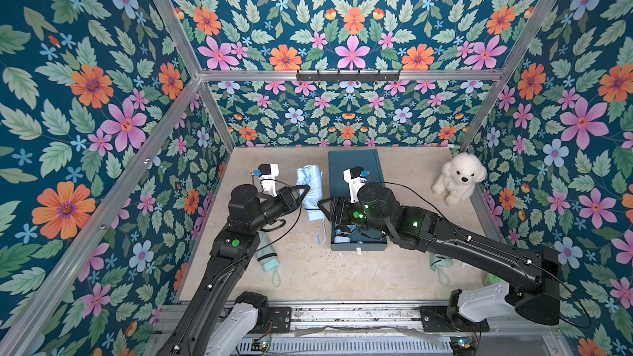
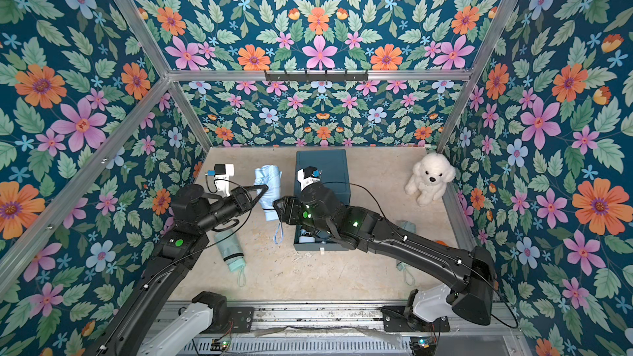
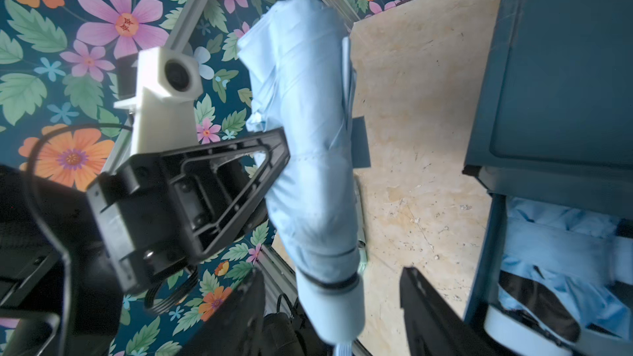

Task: Place the umbrella in the drawer by color
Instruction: Pick up the umbrella from the center of the board.

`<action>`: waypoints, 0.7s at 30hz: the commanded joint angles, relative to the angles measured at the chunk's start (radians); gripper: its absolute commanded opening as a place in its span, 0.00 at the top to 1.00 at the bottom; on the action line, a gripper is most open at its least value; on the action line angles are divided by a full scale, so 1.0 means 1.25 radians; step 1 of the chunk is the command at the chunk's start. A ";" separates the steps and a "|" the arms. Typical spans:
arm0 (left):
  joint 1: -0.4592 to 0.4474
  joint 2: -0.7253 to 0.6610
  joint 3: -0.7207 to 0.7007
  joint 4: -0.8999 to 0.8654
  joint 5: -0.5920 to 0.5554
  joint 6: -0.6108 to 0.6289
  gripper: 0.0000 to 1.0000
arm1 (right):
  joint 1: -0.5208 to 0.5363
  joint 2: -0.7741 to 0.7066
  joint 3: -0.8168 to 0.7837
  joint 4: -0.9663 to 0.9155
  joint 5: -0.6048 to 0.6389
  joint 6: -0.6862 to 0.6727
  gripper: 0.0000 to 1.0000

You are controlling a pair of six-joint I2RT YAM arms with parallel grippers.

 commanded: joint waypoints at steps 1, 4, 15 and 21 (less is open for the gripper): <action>-0.014 -0.003 -0.002 0.125 0.056 -0.023 1.00 | 0.000 0.006 0.008 -0.006 -0.010 -0.023 0.37; -0.028 0.004 -0.010 0.144 0.074 -0.024 1.00 | -0.008 0.009 0.009 -0.007 -0.002 -0.022 0.42; -0.059 0.022 -0.047 0.153 0.063 -0.024 0.93 | -0.033 -0.007 -0.028 0.050 -0.076 -0.008 1.00; -0.059 0.015 -0.053 0.133 -0.018 -0.008 0.36 | -0.037 -0.055 -0.063 0.033 -0.095 0.032 1.00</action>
